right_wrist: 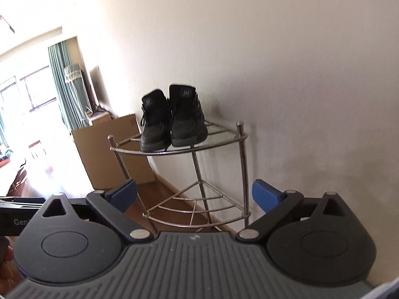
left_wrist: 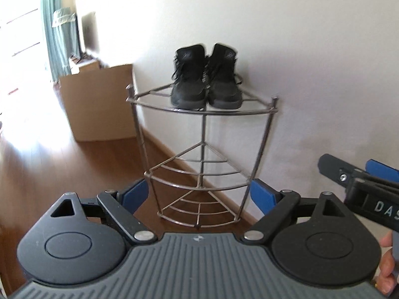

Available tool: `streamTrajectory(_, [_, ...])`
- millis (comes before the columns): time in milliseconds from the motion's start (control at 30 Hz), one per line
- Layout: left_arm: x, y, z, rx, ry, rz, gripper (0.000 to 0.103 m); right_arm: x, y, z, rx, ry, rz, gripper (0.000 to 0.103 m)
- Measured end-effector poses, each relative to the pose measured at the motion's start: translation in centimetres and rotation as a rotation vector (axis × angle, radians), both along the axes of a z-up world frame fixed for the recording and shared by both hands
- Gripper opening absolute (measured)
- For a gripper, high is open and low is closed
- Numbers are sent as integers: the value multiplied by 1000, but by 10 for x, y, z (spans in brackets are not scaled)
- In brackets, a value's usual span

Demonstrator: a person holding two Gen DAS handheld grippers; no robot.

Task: Organize scattered shoes
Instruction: 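Pull the open right tool back from the rack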

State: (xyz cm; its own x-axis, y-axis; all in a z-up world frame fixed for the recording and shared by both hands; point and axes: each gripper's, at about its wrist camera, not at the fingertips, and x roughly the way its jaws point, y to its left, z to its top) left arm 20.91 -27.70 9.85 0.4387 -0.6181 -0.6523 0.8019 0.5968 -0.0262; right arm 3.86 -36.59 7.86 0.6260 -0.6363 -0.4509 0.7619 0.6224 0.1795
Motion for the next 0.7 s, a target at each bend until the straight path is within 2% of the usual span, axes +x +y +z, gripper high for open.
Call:
streamTrajectory(333, [-25,4,8,-6,-20,-43,92,-37,7,18,2,-27,-74,100])
streamTrajectory(700, [-18,12,-2,17,1,-17,93,-34,12,14,22,-10,-52,101])
